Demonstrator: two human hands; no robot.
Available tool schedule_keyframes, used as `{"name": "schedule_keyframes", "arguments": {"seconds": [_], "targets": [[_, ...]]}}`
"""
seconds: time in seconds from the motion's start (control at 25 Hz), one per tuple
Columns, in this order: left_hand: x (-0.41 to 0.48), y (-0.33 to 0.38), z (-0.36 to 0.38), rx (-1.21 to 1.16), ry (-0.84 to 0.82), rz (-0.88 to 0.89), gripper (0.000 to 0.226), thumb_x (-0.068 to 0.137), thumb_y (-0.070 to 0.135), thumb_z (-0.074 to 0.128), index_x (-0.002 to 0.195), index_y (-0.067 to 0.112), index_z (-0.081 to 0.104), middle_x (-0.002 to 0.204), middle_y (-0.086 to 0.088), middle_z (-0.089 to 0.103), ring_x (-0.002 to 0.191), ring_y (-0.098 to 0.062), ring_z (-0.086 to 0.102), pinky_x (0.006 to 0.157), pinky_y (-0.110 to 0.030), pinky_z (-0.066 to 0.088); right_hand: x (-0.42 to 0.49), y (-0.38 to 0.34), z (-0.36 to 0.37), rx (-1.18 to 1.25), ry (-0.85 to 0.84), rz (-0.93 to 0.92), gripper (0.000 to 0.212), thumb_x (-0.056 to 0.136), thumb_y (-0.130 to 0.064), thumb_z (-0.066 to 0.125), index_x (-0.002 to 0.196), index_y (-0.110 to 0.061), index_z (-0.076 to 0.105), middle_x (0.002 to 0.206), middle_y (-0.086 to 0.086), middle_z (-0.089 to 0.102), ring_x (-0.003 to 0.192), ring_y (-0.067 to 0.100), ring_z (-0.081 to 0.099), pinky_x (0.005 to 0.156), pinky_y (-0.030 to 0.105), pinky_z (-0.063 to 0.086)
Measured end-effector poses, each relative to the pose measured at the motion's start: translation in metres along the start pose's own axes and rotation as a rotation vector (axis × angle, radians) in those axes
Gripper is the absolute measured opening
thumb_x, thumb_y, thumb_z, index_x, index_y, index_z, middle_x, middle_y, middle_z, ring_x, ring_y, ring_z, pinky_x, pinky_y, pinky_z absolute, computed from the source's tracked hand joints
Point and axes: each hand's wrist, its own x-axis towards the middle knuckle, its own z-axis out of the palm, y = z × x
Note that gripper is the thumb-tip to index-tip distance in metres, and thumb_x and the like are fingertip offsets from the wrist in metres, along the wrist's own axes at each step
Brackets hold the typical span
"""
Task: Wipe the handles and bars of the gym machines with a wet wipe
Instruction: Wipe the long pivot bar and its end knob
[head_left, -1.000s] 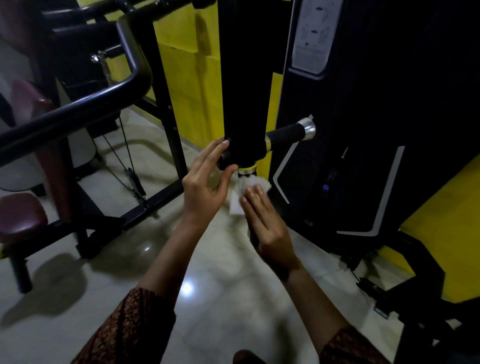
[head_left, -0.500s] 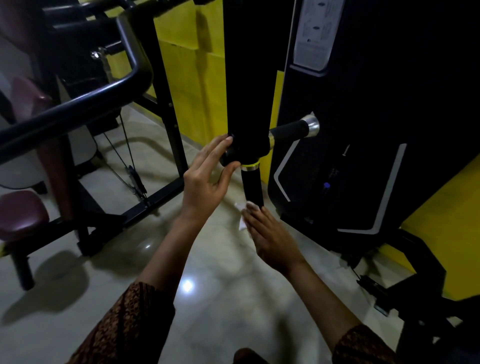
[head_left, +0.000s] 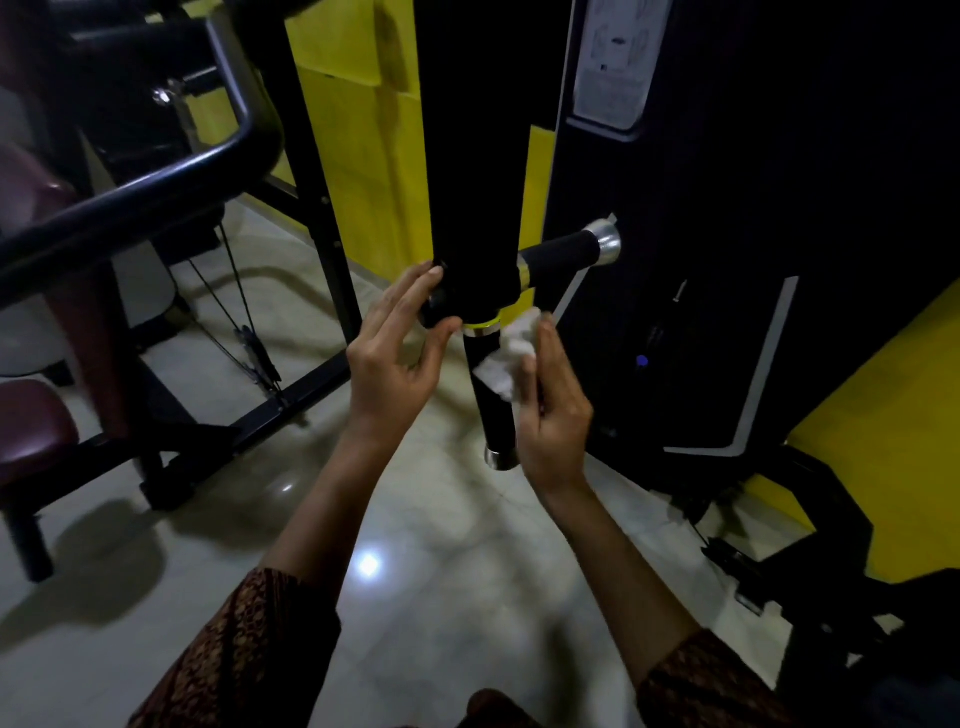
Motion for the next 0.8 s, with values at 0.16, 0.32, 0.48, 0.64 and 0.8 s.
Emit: {"name": "schedule_keyframes", "arguments": {"seconds": [0.16, 0.32, 0.48, 0.64, 0.8], "targets": [[0.001, -0.002, -0.001, 0.005, -0.015, 0.025, 0.040, 0.083, 0.006, 0.065, 0.118, -0.009, 0.054, 0.124, -0.013, 0.051, 0.120, -0.017, 0.048, 0.104, -0.018, 0.036, 0.000, -0.002, 0.031, -0.008, -0.021, 0.030, 0.054, 0.096, -0.033, 0.034, 0.129, 0.007, 0.047, 0.129, 0.021, 0.054, 0.122, 0.011, 0.045, 0.098, 0.005, 0.032], [0.001, -0.003, -0.001, 0.012, -0.023, 0.027, 0.040, 0.082, 0.006, 0.065, 0.118, -0.010, 0.054, 0.123, -0.014, 0.050, 0.119, -0.023, 0.049, 0.104, -0.018, 0.036, -0.030, 0.025, 0.015, -0.150, -0.025, -0.061, 0.050, 0.100, -0.033, 0.032, 0.111, 0.007, 0.060, 0.104, 0.017, 0.063, 0.099, 0.013, 0.057, 0.087, 0.010, 0.041], [0.001, -0.004, 0.000, 0.008, -0.009, 0.031, 0.040, 0.082, 0.005, 0.065, 0.117, -0.011, 0.054, 0.123, -0.015, 0.050, 0.120, -0.019, 0.047, 0.105, -0.018, 0.035, -0.070, 0.058, 0.001, -0.262, -0.127, -0.033, 0.046, 0.100, -0.034, 0.034, 0.108, 0.001, 0.063, 0.111, 0.013, 0.064, 0.103, 0.020, 0.060, 0.083, 0.036, 0.051], [0.000, -0.004, 0.000, 0.001, -0.015, 0.034, 0.041, 0.082, 0.005, 0.066, 0.118, -0.010, 0.054, 0.124, -0.015, 0.052, 0.120, -0.020, 0.049, 0.105, -0.019, 0.036, -0.080, 0.064, -0.015, -0.293, -0.071, -0.054, 0.034, 0.100, -0.032, 0.035, 0.116, -0.012, 0.056, 0.108, 0.013, 0.063, 0.101, 0.022, 0.060, 0.080, 0.040, 0.051], [0.001, -0.004, 0.000, 0.003, -0.020, 0.022, 0.041, 0.083, 0.007, 0.065, 0.119, -0.009, 0.053, 0.124, -0.016, 0.052, 0.121, -0.020, 0.048, 0.105, -0.019, 0.035, -0.022, 0.015, 0.000, -0.169, 0.078, -0.084, 0.044, 0.099, -0.029, 0.036, 0.124, 0.003, 0.053, 0.112, 0.025, 0.054, 0.107, 0.026, 0.055, 0.094, 0.015, 0.043]]}}
